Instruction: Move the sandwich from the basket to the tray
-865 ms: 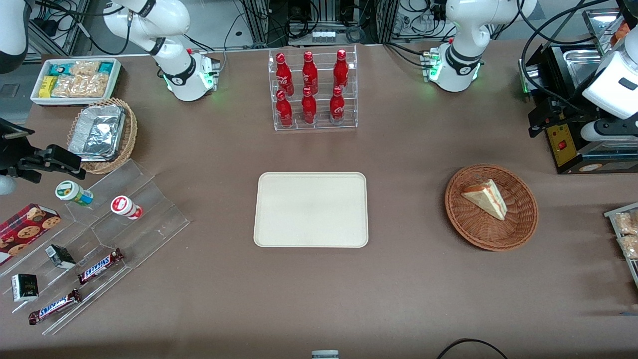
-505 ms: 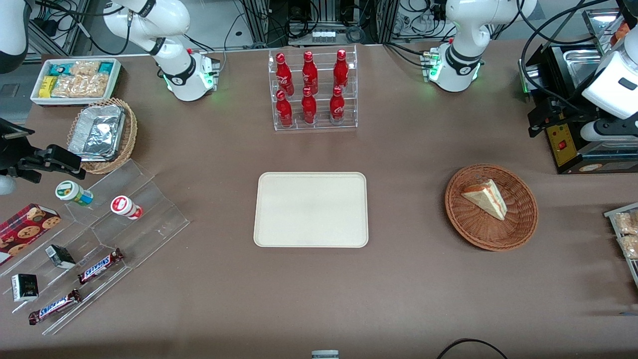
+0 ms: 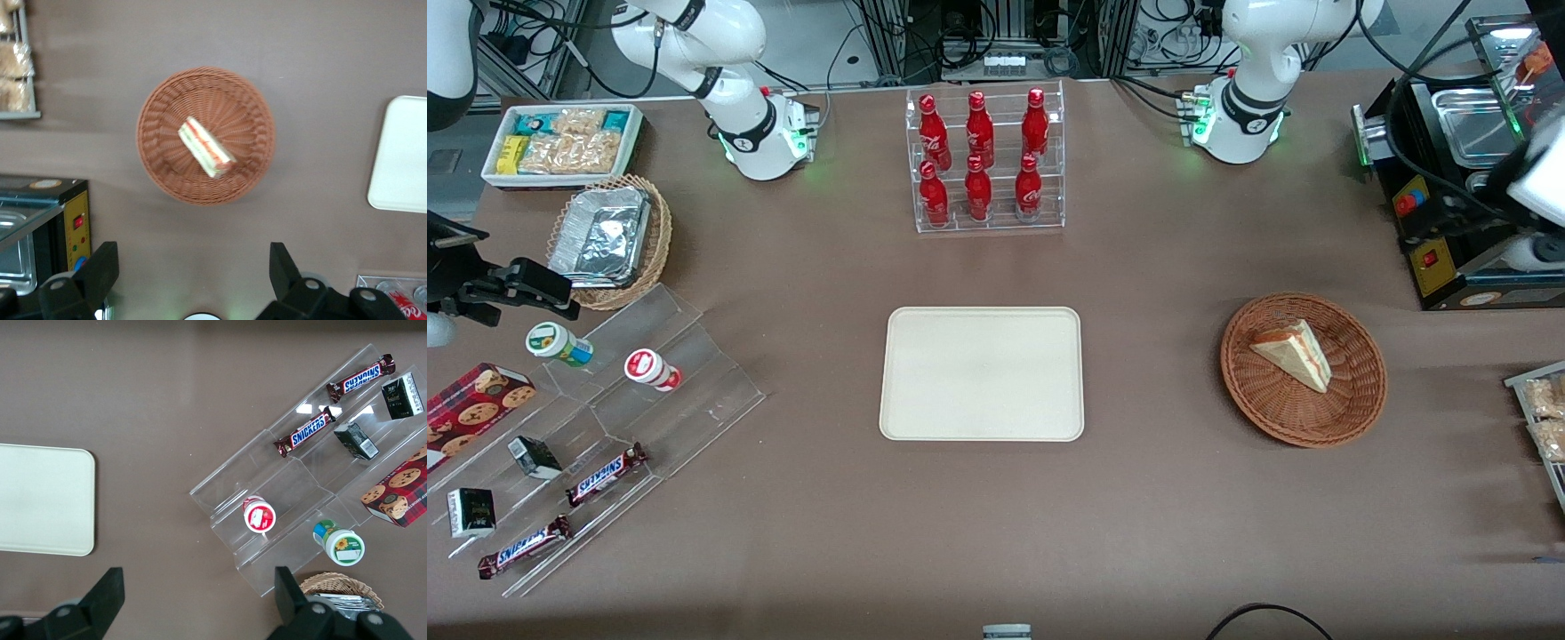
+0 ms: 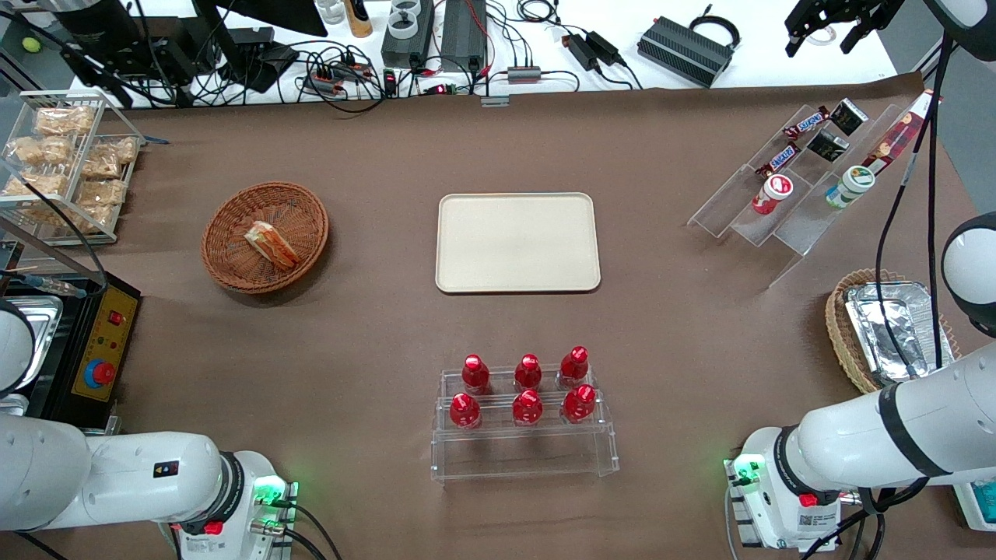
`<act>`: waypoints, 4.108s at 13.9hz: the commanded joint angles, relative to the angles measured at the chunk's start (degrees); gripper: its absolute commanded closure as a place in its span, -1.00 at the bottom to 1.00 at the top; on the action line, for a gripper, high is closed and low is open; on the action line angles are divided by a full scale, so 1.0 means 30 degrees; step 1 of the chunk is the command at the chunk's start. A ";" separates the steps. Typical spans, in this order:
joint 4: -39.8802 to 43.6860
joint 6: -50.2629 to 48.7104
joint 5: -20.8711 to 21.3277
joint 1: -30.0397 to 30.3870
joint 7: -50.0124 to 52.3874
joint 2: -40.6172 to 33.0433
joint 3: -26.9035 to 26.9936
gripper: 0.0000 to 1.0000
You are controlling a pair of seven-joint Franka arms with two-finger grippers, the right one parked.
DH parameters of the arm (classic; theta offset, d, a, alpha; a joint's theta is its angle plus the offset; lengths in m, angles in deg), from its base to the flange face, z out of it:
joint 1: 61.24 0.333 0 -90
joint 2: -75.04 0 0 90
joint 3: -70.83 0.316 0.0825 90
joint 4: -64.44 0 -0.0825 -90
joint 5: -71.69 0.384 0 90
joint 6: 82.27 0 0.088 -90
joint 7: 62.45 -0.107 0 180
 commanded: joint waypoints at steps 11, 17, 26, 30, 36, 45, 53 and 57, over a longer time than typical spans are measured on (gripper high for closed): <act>-0.4595 0.6449 -0.0039 0.1891 0.8632 0.2534 -0.0158 -1.00; -1.0250 1.2980 -0.0332 0.1071 1.4549 0.2650 -0.0275 -1.00; -1.3537 1.9023 -0.0244 0.0074 1.6903 0.4787 -0.0274 -0.99; -1.3568 1.9408 -0.0157 -0.0160 1.6932 0.5317 -0.0245 -0.56; -1.2549 1.6199 -0.0039 -0.0161 1.6493 0.3858 -0.0275 0.51; -0.5373 0.9976 -0.0245 -0.4839 1.6464 0.4755 -0.0625 0.57; -0.1153 1.0852 -0.0097 -0.9881 1.5848 0.9554 -0.0655 0.69; 0.0552 1.2048 0.0048 -1.2403 1.5644 1.2667 -0.0568 0.73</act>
